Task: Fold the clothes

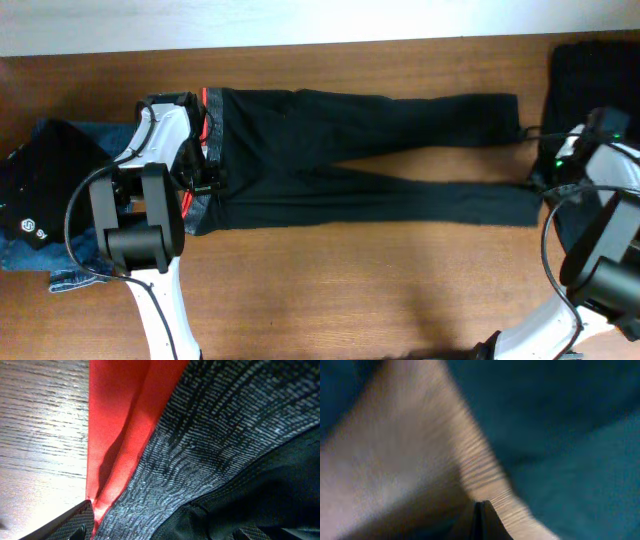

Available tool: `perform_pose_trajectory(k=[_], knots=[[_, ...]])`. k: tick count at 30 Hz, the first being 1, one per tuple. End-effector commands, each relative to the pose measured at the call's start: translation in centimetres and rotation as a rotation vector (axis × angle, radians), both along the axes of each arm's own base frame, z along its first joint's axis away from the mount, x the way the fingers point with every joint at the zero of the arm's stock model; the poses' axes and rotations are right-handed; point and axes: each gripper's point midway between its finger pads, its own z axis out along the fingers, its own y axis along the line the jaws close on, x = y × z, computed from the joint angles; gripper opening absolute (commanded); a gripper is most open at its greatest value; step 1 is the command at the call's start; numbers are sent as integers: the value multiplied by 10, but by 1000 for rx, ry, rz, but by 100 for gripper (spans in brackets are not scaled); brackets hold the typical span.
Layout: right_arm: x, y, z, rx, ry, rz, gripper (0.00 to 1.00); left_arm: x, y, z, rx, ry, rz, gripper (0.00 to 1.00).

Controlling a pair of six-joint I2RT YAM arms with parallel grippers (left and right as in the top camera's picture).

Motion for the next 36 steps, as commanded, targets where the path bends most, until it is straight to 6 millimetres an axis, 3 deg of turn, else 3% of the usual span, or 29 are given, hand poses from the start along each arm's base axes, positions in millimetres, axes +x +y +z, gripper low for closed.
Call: perform_pose_trajectory(k=[1,6,7,9,15,24,28,36], knots=[[4,-35,39,-102,-73,-130,4,0,8,-25,40,16,18,83],[0,-35,32,-89,-49,-132,4,0,8,-25,40,16,18,83],[-2,-34,30,-83,-38,-132,10,0,8,-25,40,16,18,83],[-5,-32,26,-73,-19,-131,42,0,8,-25,40,16,18,83],[-10,-29,23,-63,5,-130,76,0,8,-25,40,16,18,83],[-46,2,11,55,155,-68,70,0,8,-25,40,16,17,82],[-49,27,3,155,138,40,67,1,8,-26,40,12,18,83],[-48,40,-27,186,80,55,62,1,8,-26,40,11,18,83]])
